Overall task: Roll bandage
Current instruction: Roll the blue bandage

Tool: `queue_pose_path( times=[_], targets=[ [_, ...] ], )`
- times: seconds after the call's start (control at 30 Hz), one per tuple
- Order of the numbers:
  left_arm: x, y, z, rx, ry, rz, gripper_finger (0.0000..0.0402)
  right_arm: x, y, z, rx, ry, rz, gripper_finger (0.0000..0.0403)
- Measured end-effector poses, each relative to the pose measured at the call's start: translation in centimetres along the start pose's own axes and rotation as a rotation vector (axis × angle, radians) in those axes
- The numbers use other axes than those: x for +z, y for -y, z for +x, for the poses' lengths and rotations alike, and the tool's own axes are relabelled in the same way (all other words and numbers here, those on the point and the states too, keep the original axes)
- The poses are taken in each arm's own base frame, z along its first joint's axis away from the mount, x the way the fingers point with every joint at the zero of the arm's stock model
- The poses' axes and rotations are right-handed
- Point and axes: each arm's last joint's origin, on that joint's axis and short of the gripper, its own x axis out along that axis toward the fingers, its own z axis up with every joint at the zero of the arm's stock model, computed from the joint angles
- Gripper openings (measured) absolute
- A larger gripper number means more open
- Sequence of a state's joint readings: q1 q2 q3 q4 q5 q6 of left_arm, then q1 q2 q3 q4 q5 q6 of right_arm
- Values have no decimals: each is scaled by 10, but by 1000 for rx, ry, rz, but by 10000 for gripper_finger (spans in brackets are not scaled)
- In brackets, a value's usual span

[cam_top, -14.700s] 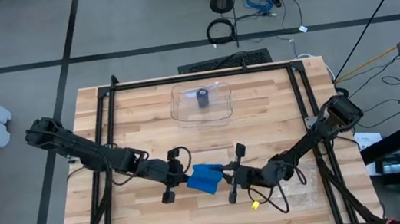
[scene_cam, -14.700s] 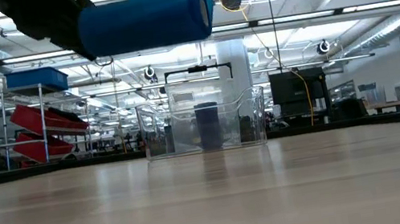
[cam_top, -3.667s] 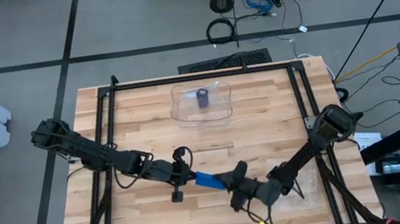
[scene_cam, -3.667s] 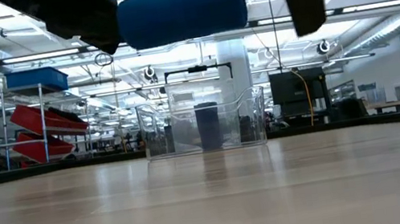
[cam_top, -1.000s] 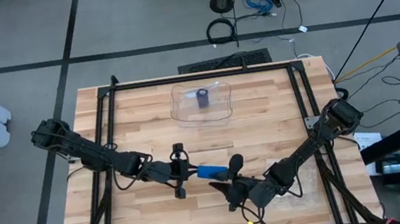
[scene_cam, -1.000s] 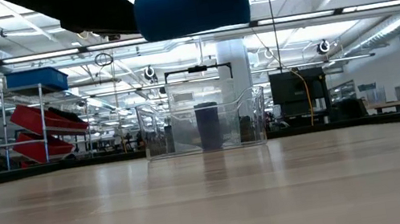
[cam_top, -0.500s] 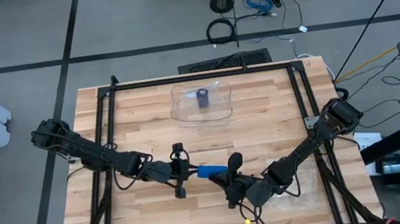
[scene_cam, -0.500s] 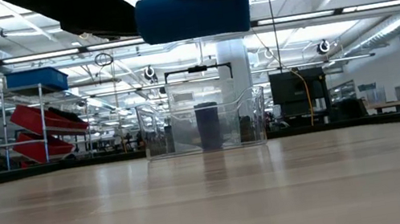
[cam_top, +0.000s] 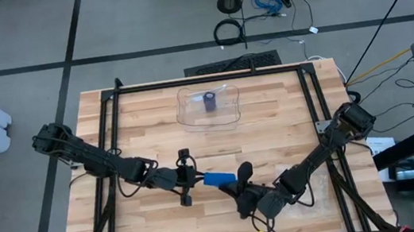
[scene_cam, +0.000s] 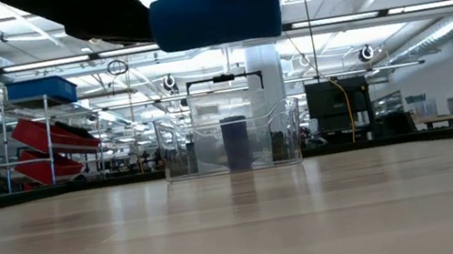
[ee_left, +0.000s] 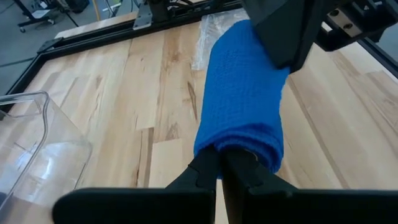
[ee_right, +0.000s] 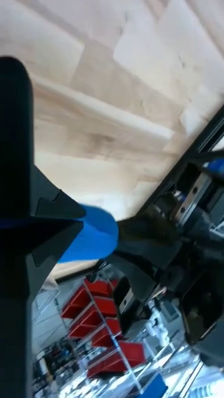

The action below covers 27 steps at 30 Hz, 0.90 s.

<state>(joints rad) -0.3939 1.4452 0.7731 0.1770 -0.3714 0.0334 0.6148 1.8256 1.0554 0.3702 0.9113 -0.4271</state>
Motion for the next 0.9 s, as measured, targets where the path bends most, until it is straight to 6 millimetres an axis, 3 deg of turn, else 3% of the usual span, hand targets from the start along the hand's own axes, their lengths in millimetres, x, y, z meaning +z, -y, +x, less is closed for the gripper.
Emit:
queue_pose_path(
  times=[0.7, 0.9],
  targets=[
    [2, 1, 0, -32, 19, -8, 6, 1, 5, 9, 113, -4, 99, 2],
    [2, 2, 0, -41, 20, -7, 6, 6, -3, 0, 174, 35, 64, 43]
  ],
)
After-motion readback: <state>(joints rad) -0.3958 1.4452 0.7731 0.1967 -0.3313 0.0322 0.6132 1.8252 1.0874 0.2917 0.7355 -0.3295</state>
